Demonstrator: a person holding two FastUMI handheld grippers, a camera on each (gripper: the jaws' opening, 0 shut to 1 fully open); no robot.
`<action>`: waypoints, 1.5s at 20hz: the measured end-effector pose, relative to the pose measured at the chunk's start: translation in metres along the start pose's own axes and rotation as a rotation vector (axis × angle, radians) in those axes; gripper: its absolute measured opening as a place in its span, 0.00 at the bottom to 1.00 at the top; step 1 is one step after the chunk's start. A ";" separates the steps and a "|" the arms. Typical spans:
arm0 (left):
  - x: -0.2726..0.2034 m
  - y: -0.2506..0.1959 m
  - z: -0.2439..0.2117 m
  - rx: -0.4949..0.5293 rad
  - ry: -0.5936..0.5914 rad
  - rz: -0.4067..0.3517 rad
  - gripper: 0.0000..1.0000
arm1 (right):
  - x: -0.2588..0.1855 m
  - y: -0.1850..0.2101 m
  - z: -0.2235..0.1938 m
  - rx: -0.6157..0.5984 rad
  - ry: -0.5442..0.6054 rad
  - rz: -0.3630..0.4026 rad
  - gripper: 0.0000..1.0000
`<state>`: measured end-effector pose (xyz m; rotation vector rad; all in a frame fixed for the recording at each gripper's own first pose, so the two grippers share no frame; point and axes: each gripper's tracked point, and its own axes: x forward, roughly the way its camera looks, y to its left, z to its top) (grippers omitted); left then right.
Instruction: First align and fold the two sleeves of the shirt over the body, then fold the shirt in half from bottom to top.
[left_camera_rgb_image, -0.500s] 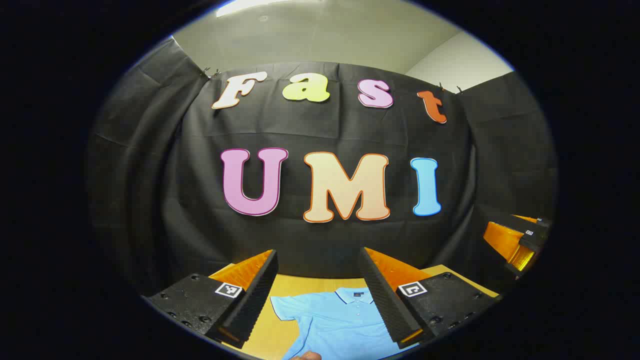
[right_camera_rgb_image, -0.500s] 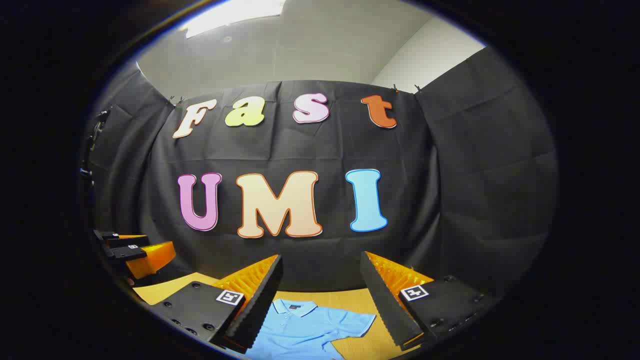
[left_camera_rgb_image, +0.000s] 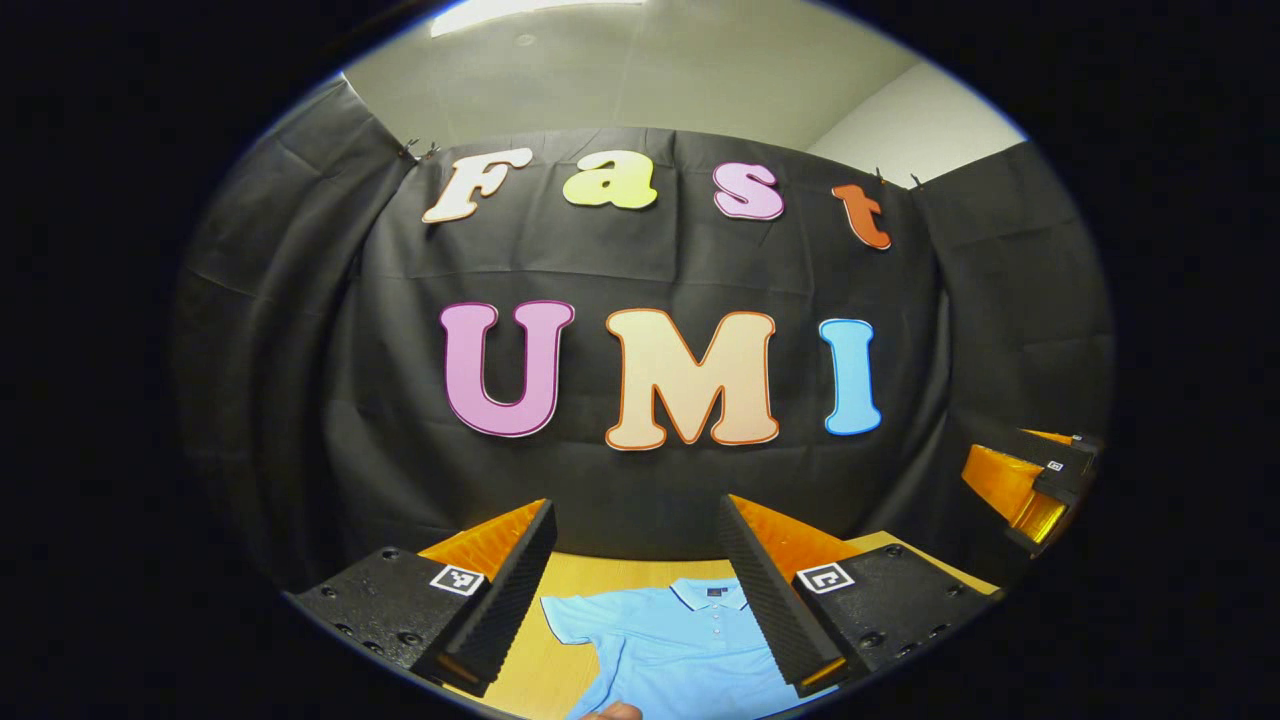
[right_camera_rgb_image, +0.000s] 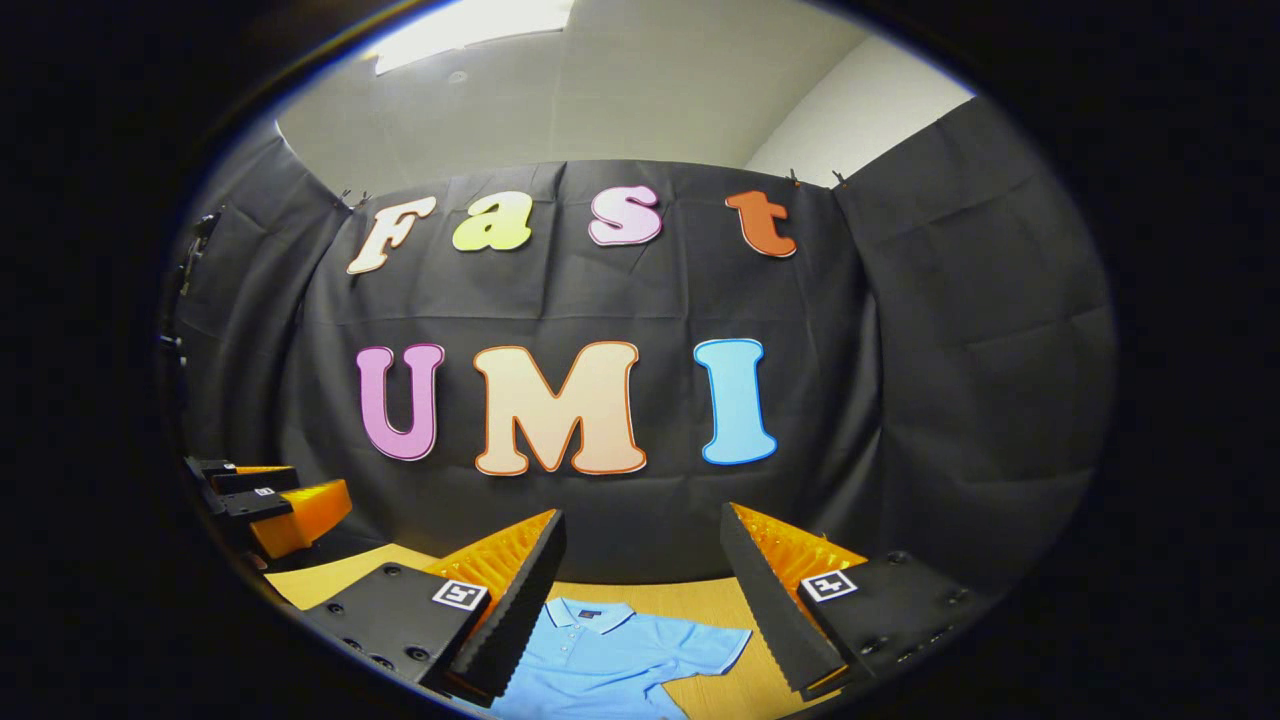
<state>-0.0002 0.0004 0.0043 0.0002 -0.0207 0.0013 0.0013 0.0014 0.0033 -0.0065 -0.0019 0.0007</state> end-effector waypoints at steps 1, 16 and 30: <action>0.000 -0.001 0.001 -0.001 -0.001 0.001 0.97 | -0.001 0.000 0.000 -0.001 -0.001 0.000 0.97; 0.006 0.018 -0.003 0.019 0.000 0.031 0.96 | 0.042 -0.020 -0.044 -0.011 0.114 -0.036 0.97; 0.025 0.056 -0.013 0.051 0.025 0.058 0.97 | 0.131 -0.069 -0.180 -0.089 0.385 -0.146 0.98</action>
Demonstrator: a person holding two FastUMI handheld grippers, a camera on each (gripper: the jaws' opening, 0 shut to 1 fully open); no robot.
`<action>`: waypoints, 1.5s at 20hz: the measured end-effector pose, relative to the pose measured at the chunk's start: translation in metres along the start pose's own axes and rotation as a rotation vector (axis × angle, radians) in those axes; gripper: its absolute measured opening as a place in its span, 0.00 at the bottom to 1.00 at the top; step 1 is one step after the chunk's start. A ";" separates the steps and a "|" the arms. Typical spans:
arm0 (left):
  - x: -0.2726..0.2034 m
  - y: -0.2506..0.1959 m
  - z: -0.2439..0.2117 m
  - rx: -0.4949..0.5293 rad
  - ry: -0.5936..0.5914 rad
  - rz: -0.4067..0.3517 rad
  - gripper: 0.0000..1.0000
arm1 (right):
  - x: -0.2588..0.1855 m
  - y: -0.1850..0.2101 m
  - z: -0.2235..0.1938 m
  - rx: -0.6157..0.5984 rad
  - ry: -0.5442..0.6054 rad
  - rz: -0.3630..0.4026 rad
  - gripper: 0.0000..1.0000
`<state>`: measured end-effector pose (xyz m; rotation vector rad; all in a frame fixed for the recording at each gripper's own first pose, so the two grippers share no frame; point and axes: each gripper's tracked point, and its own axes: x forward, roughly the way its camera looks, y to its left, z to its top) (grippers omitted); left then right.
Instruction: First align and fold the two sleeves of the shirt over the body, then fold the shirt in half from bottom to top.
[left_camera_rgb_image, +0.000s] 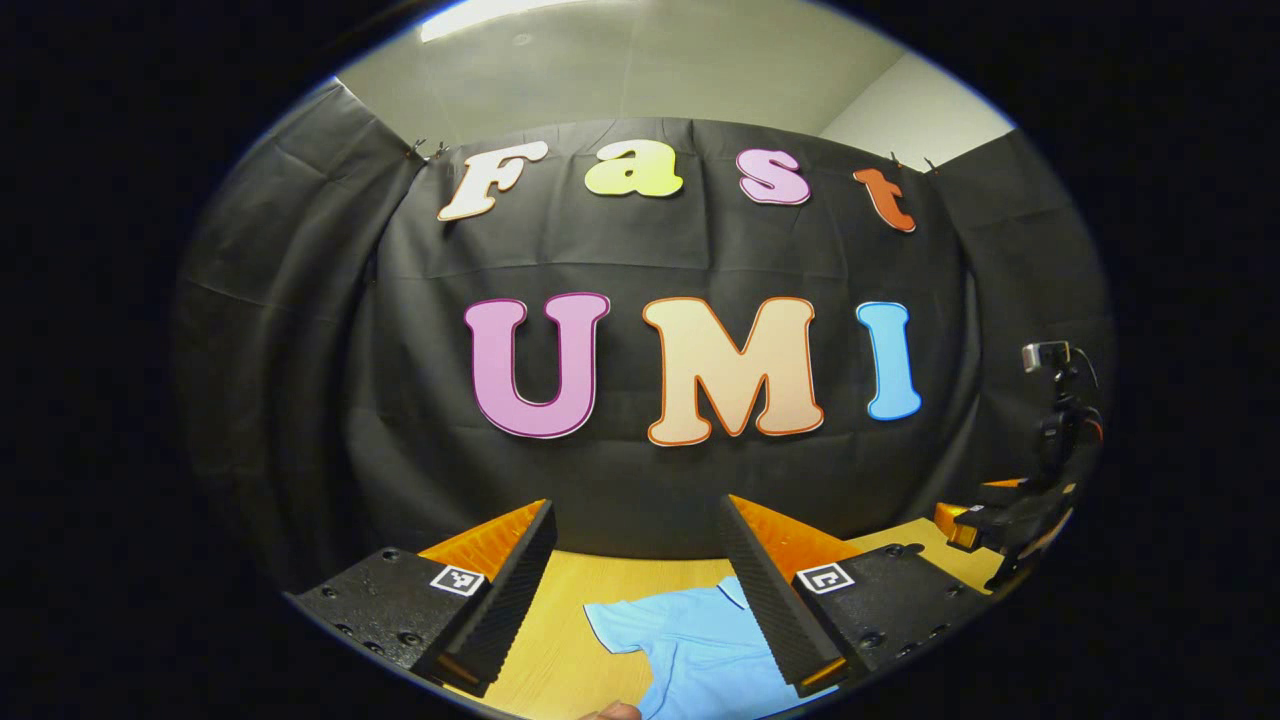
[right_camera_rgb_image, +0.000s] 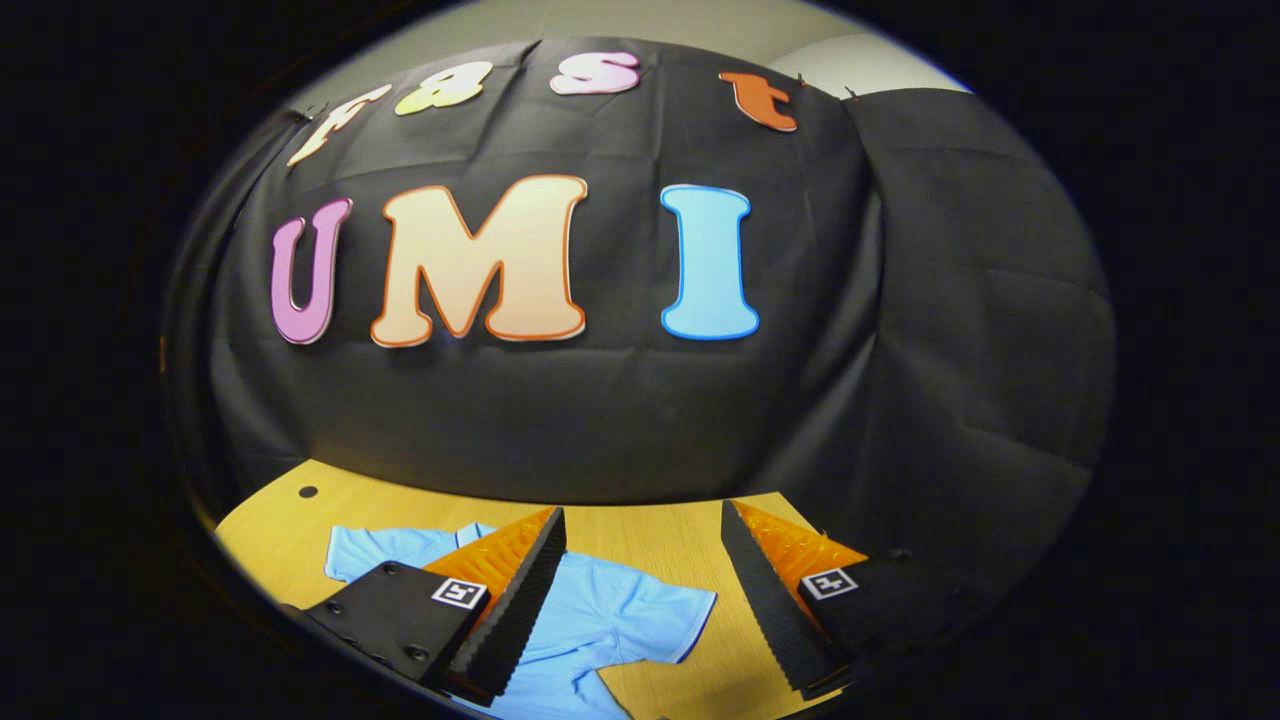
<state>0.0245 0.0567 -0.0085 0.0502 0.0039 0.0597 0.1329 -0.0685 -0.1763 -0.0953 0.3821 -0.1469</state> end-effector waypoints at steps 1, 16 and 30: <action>0.002 0.003 -0.002 0.001 0.004 0.002 0.97 | 0.009 -0.001 -0.010 0.000 0.026 -0.007 0.95; 0.028 0.029 -0.024 0.021 0.058 0.040 0.96 | 0.100 -0.033 -0.172 0.038 0.417 -0.104 0.96; 0.032 0.045 -0.040 0.005 0.099 0.082 0.97 | 0.109 -0.038 -0.246 0.122 0.625 -0.140 0.98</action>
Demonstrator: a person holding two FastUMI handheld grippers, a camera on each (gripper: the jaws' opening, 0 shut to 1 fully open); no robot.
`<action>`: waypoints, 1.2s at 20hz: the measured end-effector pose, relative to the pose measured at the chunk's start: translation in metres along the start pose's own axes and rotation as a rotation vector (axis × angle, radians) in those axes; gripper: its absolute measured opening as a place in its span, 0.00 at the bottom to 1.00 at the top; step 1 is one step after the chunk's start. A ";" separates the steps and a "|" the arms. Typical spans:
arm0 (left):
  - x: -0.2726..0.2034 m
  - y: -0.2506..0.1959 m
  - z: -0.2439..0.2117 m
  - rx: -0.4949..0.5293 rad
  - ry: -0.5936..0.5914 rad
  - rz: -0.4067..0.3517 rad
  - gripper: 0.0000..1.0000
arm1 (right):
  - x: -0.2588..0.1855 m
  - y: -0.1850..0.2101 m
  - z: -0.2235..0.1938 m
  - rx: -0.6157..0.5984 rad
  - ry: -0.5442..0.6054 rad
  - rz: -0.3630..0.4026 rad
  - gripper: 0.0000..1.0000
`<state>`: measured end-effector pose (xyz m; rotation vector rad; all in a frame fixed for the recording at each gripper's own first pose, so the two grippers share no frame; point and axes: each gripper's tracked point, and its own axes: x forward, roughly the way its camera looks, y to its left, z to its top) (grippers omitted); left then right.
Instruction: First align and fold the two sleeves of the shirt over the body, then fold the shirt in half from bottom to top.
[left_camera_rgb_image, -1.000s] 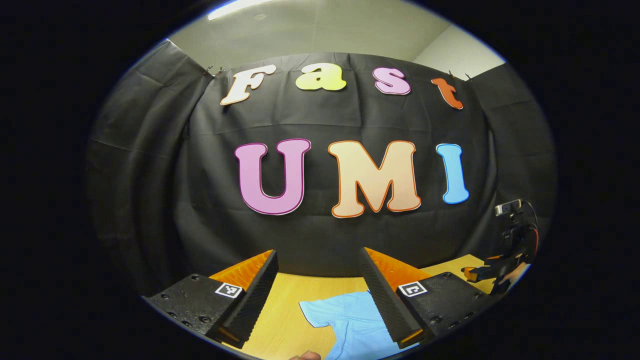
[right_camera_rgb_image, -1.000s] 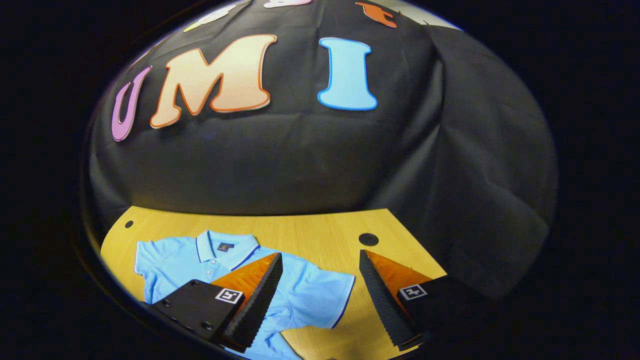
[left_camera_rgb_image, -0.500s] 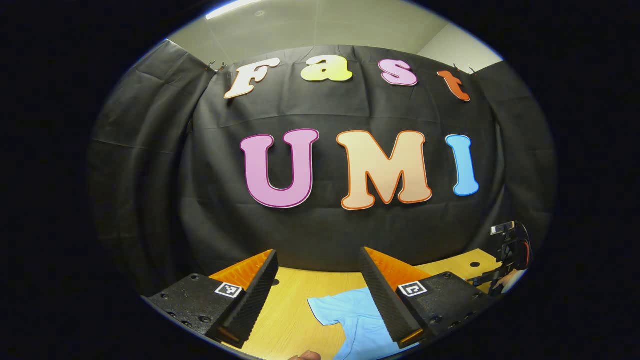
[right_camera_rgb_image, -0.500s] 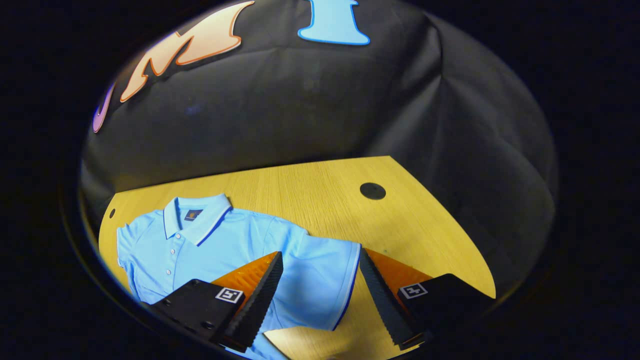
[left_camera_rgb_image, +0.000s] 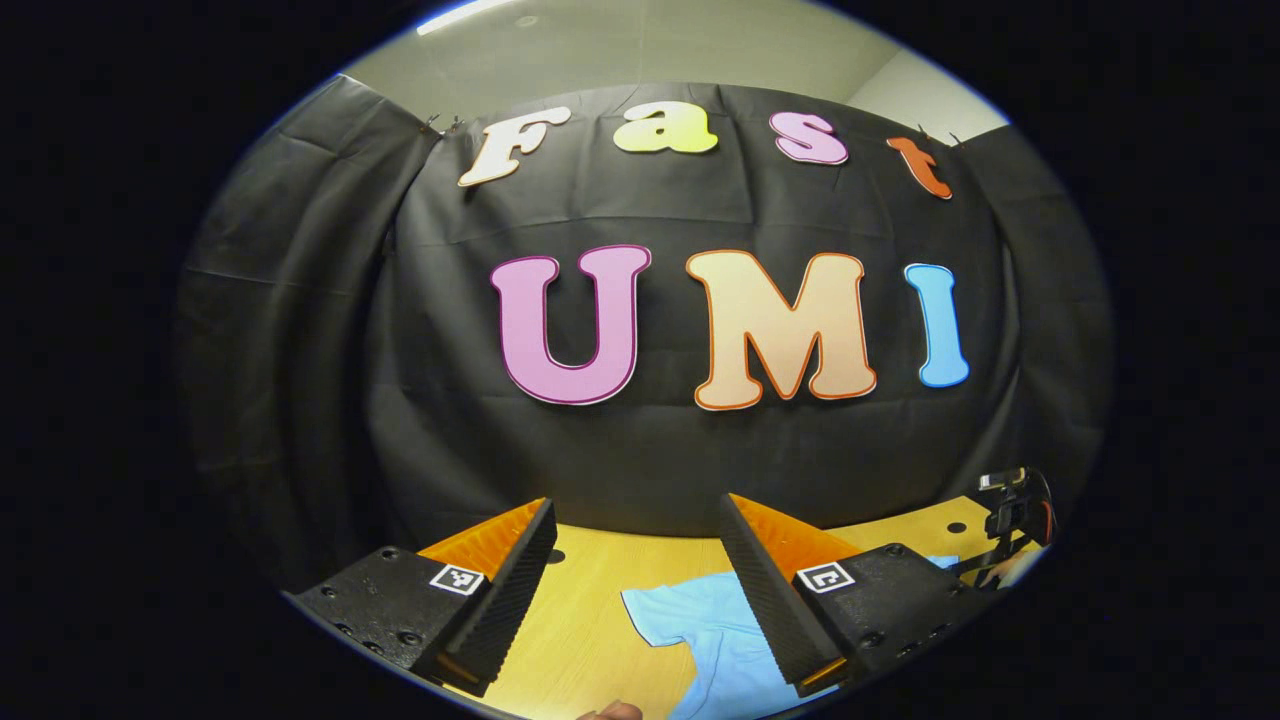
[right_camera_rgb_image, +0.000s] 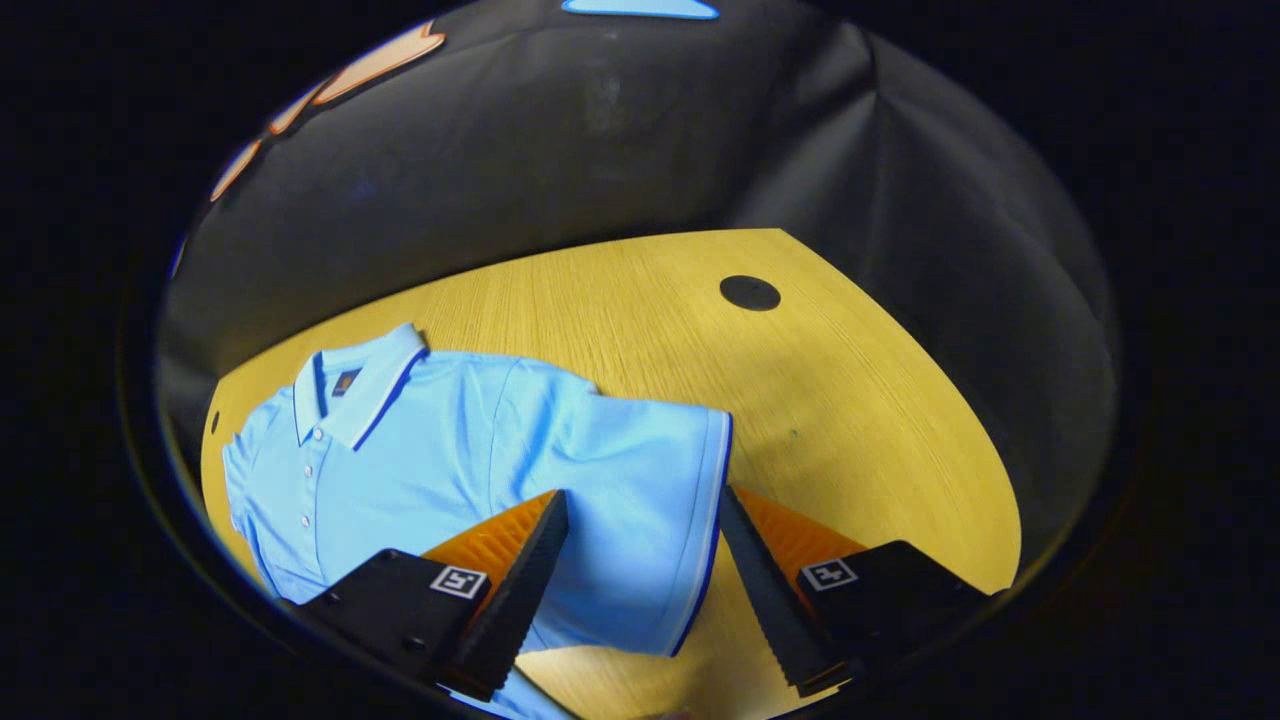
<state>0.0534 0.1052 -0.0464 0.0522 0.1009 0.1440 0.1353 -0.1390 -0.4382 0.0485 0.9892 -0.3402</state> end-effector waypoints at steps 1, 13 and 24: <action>0.000 0.000 -0.003 -0.004 0.004 0.002 0.97 | 0.001 0.000 0.001 -0.002 -0.013 -0.001 0.94; 0.001 0.003 -0.006 -0.022 0.011 0.005 0.97 | -0.031 0.056 0.026 0.141 -0.032 0.186 0.02; -0.002 0.015 -0.016 -0.042 0.035 0.023 0.96 | -0.057 0.173 0.015 0.303 0.026 0.430 0.03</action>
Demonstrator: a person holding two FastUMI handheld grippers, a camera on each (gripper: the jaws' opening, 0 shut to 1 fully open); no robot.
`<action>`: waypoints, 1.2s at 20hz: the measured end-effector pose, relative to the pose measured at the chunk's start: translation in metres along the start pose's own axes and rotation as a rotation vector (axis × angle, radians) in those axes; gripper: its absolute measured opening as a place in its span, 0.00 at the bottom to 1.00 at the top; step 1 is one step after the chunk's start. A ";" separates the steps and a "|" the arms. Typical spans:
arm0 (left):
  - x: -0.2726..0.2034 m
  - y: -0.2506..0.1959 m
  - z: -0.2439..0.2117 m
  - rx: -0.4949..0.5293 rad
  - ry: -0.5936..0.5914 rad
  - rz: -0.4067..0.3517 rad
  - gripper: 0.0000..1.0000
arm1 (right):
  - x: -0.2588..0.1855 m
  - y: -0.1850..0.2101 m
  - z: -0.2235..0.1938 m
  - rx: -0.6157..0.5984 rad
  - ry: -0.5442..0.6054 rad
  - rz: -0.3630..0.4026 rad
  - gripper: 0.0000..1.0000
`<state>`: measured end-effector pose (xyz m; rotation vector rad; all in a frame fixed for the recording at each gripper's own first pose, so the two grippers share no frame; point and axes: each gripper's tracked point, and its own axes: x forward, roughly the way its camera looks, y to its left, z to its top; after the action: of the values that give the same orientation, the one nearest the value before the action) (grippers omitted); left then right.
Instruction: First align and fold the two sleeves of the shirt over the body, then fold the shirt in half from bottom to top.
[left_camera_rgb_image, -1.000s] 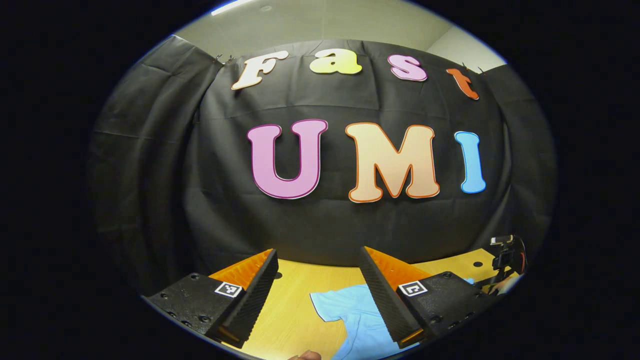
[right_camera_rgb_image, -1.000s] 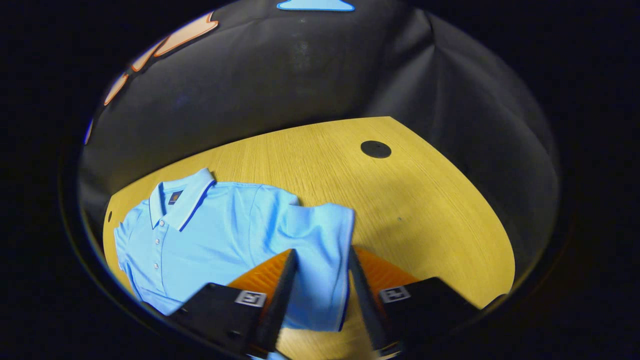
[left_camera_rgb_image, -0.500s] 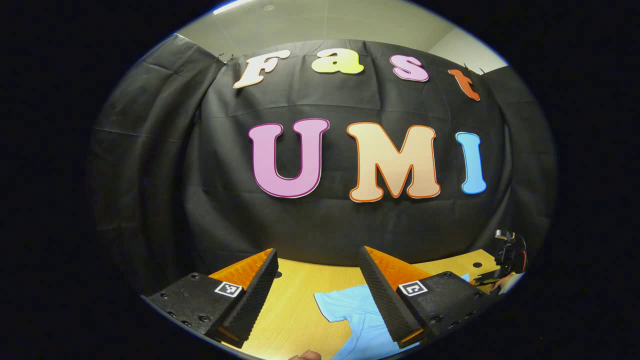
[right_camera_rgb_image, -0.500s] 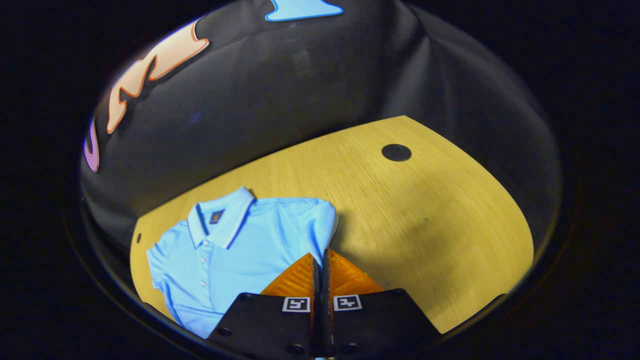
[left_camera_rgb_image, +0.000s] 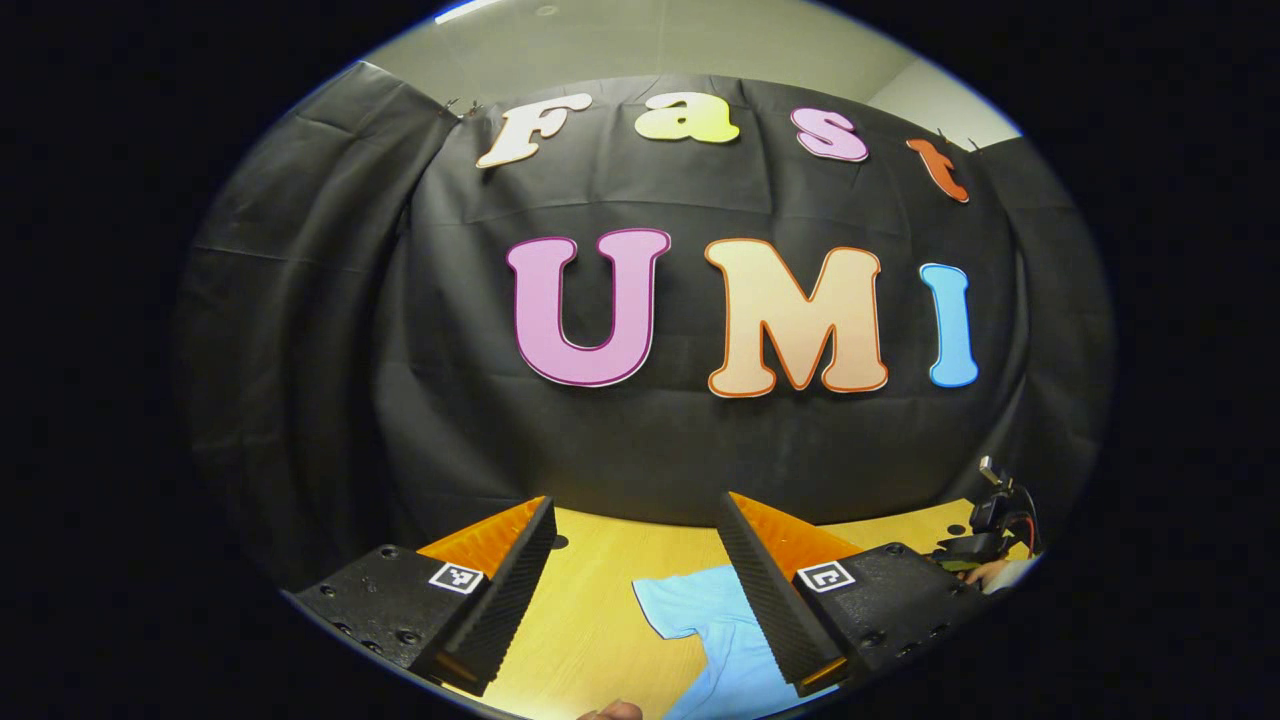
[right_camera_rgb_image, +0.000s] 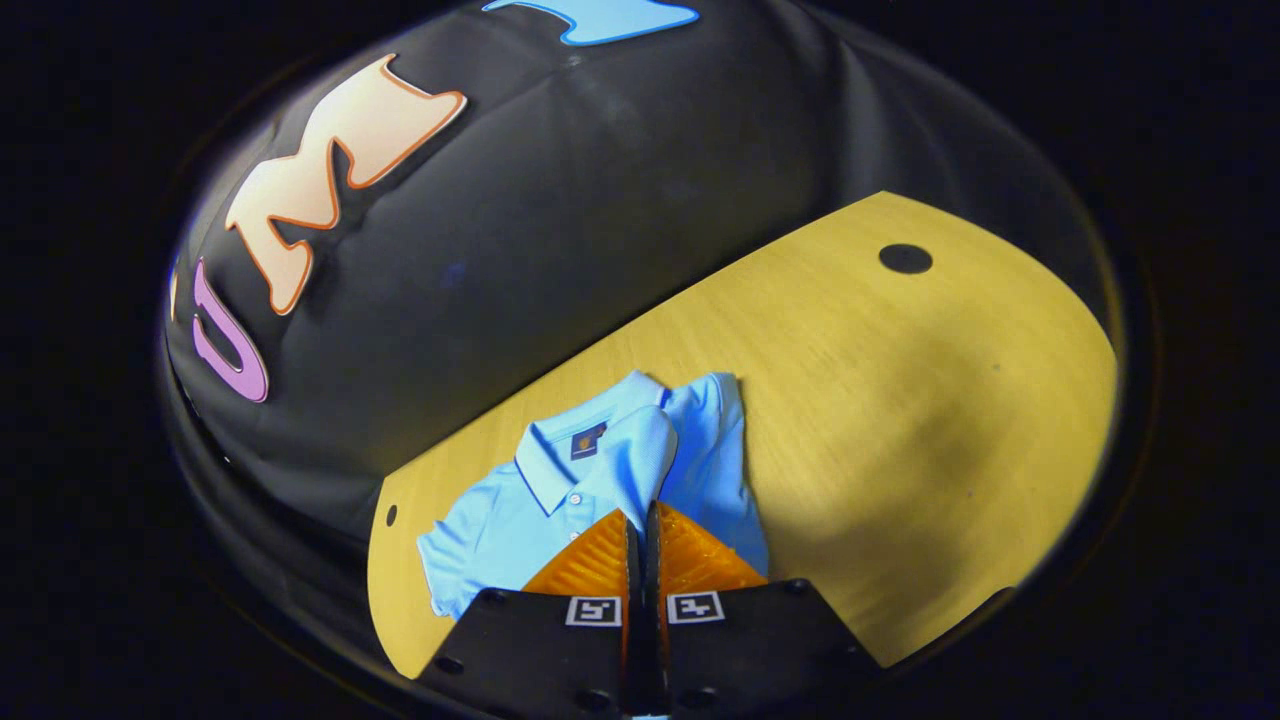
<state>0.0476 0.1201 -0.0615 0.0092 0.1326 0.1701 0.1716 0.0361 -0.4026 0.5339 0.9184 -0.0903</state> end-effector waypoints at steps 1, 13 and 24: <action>0.000 0.002 -0.002 -0.003 0.005 0.001 0.96 | 0.002 0.001 -0.009 0.004 0.014 0.001 0.03; 0.038 -0.003 -0.055 -0.077 0.100 -0.016 0.97 | -0.052 0.026 -0.021 -0.222 -0.031 0.069 0.97; 0.120 -0.025 -0.157 -0.097 0.289 -0.065 0.95 | -0.129 0.013 -0.003 -0.328 -0.151 0.050 0.97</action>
<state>0.1483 0.1150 -0.2336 -0.1161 0.4121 0.1122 0.0942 0.0295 -0.2990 0.2406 0.7530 0.0643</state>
